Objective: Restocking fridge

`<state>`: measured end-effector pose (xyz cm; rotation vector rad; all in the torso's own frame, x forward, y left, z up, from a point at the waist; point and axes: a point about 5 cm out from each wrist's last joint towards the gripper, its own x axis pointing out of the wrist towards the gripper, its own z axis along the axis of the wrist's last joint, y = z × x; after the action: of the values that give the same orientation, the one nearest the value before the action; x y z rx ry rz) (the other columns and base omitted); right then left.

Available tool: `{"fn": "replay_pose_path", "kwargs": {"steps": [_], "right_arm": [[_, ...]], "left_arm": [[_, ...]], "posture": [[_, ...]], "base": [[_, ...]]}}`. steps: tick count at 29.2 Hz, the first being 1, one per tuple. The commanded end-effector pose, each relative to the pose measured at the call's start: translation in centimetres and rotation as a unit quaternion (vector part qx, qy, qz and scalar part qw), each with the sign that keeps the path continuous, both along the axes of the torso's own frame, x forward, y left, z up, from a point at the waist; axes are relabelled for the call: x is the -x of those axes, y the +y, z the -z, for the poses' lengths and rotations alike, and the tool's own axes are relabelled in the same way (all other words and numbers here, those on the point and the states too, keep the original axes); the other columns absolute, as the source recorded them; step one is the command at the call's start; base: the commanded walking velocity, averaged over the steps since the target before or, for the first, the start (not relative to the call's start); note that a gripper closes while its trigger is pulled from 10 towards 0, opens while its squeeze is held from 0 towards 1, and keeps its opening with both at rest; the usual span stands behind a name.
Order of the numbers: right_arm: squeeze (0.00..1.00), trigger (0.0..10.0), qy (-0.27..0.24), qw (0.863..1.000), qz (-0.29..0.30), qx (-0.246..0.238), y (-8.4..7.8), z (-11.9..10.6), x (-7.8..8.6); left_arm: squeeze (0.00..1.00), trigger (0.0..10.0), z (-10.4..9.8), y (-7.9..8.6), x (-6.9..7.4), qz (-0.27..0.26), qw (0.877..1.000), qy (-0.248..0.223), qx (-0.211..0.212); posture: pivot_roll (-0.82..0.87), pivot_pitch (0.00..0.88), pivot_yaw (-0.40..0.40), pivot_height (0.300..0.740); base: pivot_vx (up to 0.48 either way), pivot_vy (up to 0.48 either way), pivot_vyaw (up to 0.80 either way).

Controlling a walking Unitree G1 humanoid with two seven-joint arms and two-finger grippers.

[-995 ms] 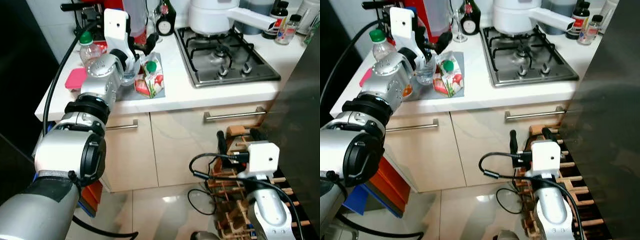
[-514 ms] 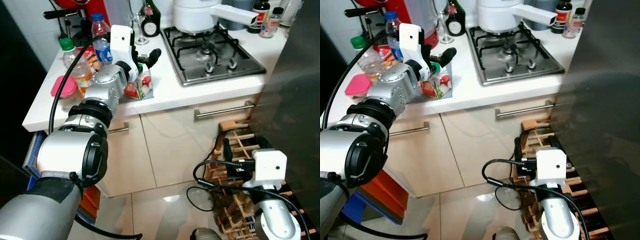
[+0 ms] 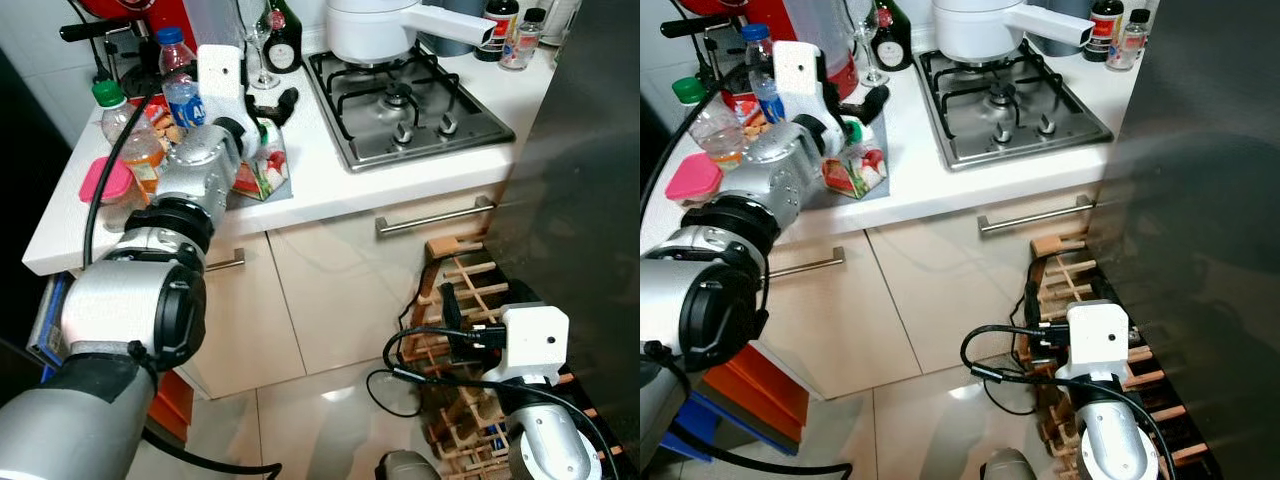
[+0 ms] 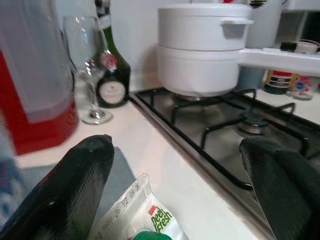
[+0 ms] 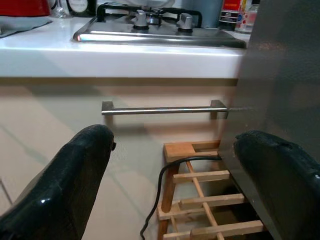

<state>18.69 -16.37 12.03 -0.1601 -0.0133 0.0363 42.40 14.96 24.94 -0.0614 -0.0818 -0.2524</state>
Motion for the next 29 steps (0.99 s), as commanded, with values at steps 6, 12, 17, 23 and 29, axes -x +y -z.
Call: {"fn": "replay_pose_path", "kwargs": {"steps": [6, 12, 17, 23, 29], "right_arm": [[0.0, 10.0, 0.002, 1.0, -0.014, -0.006, 0.5, -0.2, 0.2], [0.0, 10.0, 0.007, 1.0, -0.023, -0.006, 0.7, 0.0, 0.0], [0.0, 10.0, 0.006, 0.999, -0.03, -0.007, 0.7, -0.1, -0.2], [0.0, 10.0, 0.011, 0.999, -0.039, -0.011, 1.0, 0.1, -0.2], [0.0, 10.0, 0.011, 0.999, -0.045, -0.011, 1.1, 0.1, -0.4]], "left_arm": [[0.0, 10.0, -2.9, 0.1, 0.0, 0.03, 0.998, -0.056, -0.014], [0.0, 10.0, -4.5, -0.6, 0.1, 0.065, 0.995, -0.075, -0.019], [0.0, 10.0, -3.2, 0.2, 0.2, 0.07, 0.995, -0.05, -0.05], [0.0, 10.0, -2.0, 1.8, 0.5, 0.065, 0.996, -0.025, -0.061], [0.0, 10.0, -0.9, 1.9, 0.6, 0.067, 0.996, -0.006, -0.065]], "posture": [[-0.35, 0.056, 0.128, 0.74], [-0.35, 0.052, 0.123, 0.74], [-0.35, 0.049, 0.121, 0.74], [-0.34, 0.044, 0.112, 0.74], [-0.33, 0.043, 0.107, 0.74]], "base": [[0.0, 0.0, 0.0], [0.0, 0.0, 0.0], [0.0, 0.0, 0.0], [0.0, 0.0, 0.0], [0.0, 0.0, 0.0]]}}
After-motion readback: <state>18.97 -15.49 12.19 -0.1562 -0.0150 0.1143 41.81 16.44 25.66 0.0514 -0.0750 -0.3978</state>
